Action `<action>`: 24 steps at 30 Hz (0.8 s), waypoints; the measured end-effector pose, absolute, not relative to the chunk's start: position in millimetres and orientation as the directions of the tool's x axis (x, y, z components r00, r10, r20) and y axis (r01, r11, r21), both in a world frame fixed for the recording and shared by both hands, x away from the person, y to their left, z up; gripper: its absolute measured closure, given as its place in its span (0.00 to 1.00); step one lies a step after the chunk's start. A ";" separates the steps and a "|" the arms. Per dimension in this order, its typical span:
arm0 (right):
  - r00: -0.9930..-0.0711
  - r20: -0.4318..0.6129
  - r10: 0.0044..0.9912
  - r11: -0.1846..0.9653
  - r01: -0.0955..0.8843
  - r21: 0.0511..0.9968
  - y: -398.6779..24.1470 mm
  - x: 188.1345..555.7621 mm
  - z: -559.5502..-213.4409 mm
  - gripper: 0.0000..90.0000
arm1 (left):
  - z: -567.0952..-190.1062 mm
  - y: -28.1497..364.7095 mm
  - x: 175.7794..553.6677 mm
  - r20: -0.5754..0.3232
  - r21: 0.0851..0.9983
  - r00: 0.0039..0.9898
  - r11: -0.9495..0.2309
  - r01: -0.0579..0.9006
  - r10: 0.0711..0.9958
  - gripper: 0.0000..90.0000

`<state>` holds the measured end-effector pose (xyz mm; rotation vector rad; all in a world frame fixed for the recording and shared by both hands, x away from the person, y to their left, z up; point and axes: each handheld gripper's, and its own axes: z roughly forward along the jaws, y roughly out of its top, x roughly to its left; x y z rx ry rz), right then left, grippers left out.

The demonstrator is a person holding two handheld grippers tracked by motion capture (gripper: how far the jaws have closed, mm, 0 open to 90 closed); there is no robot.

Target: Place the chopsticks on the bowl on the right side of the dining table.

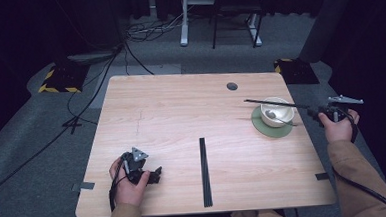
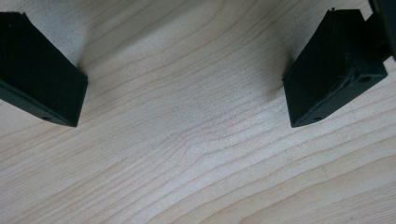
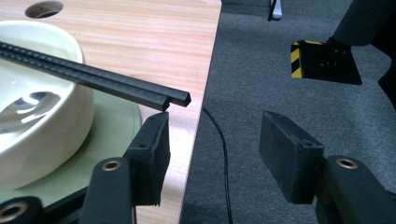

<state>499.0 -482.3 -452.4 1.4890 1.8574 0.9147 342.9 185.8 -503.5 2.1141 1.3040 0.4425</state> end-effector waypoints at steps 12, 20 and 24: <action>-0.160 -0.062 0.985 0.142 0.550 0.823 -491.1 496.4 -440.2 0.48 | -503.6 185.6 342.8 -0.034 0.651 0.457 -0.328 0.684 0.889 0.00; -0.139 -0.090 0.986 0.152 0.545 0.824 -492.2 505.2 -442.9 0.47 | -503.5 185.8 342.9 -0.033 0.650 0.459 -0.330 0.684 0.888 0.00; -0.137 -0.096 0.986 0.156 0.545 0.824 -489.5 510.7 -446.2 0.47 | -503.5 185.8 342.9 -0.033 0.650 0.459 -0.330 0.684 0.888 0.00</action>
